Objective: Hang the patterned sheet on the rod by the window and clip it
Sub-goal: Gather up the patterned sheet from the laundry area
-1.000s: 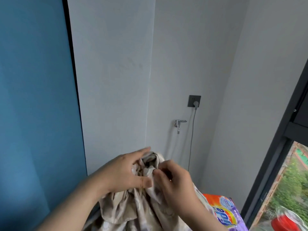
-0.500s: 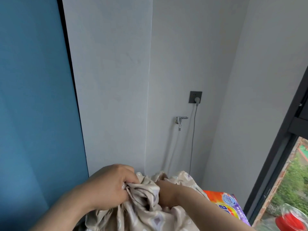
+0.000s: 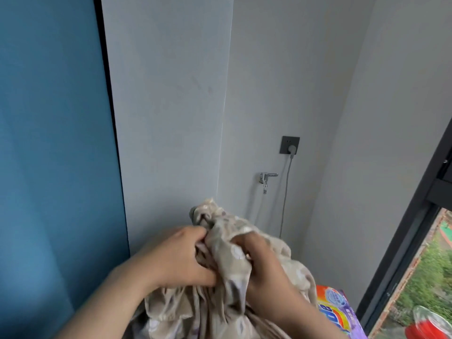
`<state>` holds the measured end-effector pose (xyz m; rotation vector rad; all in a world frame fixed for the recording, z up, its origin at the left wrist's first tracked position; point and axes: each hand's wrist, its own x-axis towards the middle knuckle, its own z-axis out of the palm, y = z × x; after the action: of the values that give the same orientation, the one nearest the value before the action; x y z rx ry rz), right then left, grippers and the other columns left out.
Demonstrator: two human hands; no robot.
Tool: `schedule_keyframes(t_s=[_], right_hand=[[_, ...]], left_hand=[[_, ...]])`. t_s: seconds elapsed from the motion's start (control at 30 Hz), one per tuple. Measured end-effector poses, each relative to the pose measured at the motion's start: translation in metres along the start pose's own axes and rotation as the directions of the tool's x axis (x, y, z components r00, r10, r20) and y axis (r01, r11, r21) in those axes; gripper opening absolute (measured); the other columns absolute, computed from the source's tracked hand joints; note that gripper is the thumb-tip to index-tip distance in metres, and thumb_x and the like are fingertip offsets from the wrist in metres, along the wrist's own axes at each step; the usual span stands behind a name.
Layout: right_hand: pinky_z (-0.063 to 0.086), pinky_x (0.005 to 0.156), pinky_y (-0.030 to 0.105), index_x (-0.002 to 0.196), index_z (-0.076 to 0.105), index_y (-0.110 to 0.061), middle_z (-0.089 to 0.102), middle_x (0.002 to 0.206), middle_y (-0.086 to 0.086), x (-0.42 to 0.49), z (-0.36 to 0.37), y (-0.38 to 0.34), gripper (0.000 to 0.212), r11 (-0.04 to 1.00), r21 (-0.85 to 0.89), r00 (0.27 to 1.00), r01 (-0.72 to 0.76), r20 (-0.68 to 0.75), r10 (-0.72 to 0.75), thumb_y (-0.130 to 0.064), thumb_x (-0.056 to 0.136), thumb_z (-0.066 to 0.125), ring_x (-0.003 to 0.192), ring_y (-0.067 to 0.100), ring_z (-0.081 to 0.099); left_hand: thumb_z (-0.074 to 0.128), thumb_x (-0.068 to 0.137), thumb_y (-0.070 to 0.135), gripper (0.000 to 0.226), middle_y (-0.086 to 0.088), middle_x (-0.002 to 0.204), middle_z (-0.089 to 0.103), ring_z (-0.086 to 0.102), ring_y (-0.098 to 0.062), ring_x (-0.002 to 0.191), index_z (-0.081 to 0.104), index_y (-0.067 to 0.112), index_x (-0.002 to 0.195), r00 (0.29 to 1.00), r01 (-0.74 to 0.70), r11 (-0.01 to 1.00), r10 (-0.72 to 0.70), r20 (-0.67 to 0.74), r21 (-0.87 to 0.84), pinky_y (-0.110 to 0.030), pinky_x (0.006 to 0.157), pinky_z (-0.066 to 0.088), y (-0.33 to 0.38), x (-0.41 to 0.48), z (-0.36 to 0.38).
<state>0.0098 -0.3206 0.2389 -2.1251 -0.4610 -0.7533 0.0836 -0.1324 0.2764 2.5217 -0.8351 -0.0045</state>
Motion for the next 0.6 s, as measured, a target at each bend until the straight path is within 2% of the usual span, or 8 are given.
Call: schedule_keyframes(t_s=[0.07,0.13,0.23,0.3,0.4,0.43,0.5,0.6], right_hand=[[0.054,0.091,0.03,0.098,0.064,-0.02,0.068,0.103,-0.022,-0.011,0.014,0.005,0.029,0.999,0.031,1.0,-0.015,0.023,0.015,0.006,0.085,0.057,0.102,-0.004,0.064],[0.052,0.087,0.019,0.093,0.067,-0.03,0.061,0.085,-0.04,-0.016,0.01,0.005,0.04,0.985,0.124,0.988,-0.121,0.113,0.107,-0.001,0.069,0.054,0.086,-0.017,0.062],[0.048,0.054,0.02,0.076,0.076,-0.024,0.067,0.062,-0.013,0.003,-0.017,0.011,0.03,0.883,0.128,0.848,-0.451,0.371,0.379,-0.004,0.071,0.054,0.053,0.007,0.06],[0.049,0.052,0.023,0.104,0.072,-0.017,0.071,0.088,-0.008,0.023,-0.023,0.033,0.023,0.862,0.07,0.856,-0.503,0.176,0.485,-0.01,0.086,0.06,0.061,0.019,0.062],[0.055,0.084,0.031,0.142,0.044,-0.028,0.056,0.129,-0.007,0.041,0.001,0.053,0.079,0.747,0.033,0.734,-0.664,0.223,0.642,-0.062,0.075,0.066,0.107,0.02,0.064],[0.052,0.089,0.032,0.132,0.054,-0.03,0.063,0.118,-0.007,0.039,0.016,0.064,0.071,0.73,0.004,0.695,-0.684,0.308,0.65,-0.066,0.072,0.065,0.103,0.015,0.065],[0.047,0.072,0.028,0.082,0.066,-0.024,0.064,0.079,-0.006,0.035,0.033,0.076,0.023,0.716,-0.074,0.634,-0.694,0.408,0.657,-0.047,0.083,0.066,0.074,0.013,0.059],[0.046,0.064,0.032,0.078,0.068,-0.006,0.064,0.073,0.01,0.038,0.026,0.089,0.023,0.684,0.138,0.691,-0.717,0.271,0.67,-0.019,0.095,0.058,0.067,0.019,0.056]], left_hand=[[0.067,0.04,0.077,0.056,0.027,0.094,0.059,0.06,0.001,0.089,0.052,0.047,0.085,0.998,-0.027,0.999,0.025,0.059,0.038,-0.027,0.078,0.052,0.0,0.0,0.014],[0.062,0.057,0.065,0.032,0.023,0.084,0.058,0.06,-0.002,0.083,0.053,0.043,0.078,0.994,-0.088,0.991,0.081,0.073,0.096,-0.03,0.072,0.052,-0.01,0.0,0.028],[0.052,0.076,0.043,0.016,0.012,0.085,0.049,0.051,-0.006,0.083,0.048,0.028,0.079,0.973,-0.23,0.946,0.217,0.079,0.228,-0.03,0.064,0.044,-0.016,-0.005,0.041],[0.052,0.081,0.031,0.011,0.01,0.085,0.044,0.045,-0.006,0.084,0.042,0.03,0.075,0.949,-0.314,0.899,0.3,0.094,0.306,-0.024,0.055,0.03,-0.01,-0.013,0.043],[0.067,0.058,0.028,0.027,0.012,0.073,0.04,0.045,-0.002,0.071,0.043,0.029,0.07,0.881,-0.45,0.766,0.466,0.087,0.459,-0.013,0.05,0.017,-0.001,-0.022,0.046],[0.07,0.046,0.033,0.03,0.015,0.069,0.039,0.047,0.001,0.066,0.048,0.031,0.067,0.87,-0.462,0.743,0.484,0.088,0.484,-0.012,0.047,0.024,0.0,-0.024,0.046],[0.072,0.036,0.035,0.034,0.018,0.068,0.041,0.052,0.004,0.065,0.055,0.034,0.065,0.857,-0.464,0.716,0.512,0.06,0.521,-0.017,0.046,0.042,0.0,-0.024,0.049],[0.065,0.064,0.035,0.026,0.016,0.084,0.046,0.054,-0.003,0.091,0.054,0.033,0.088,0.913,-0.366,0.839,0.407,-0.018,0.403,-0.031,0.075,0.053,-0.006,-0.023,0.045]])
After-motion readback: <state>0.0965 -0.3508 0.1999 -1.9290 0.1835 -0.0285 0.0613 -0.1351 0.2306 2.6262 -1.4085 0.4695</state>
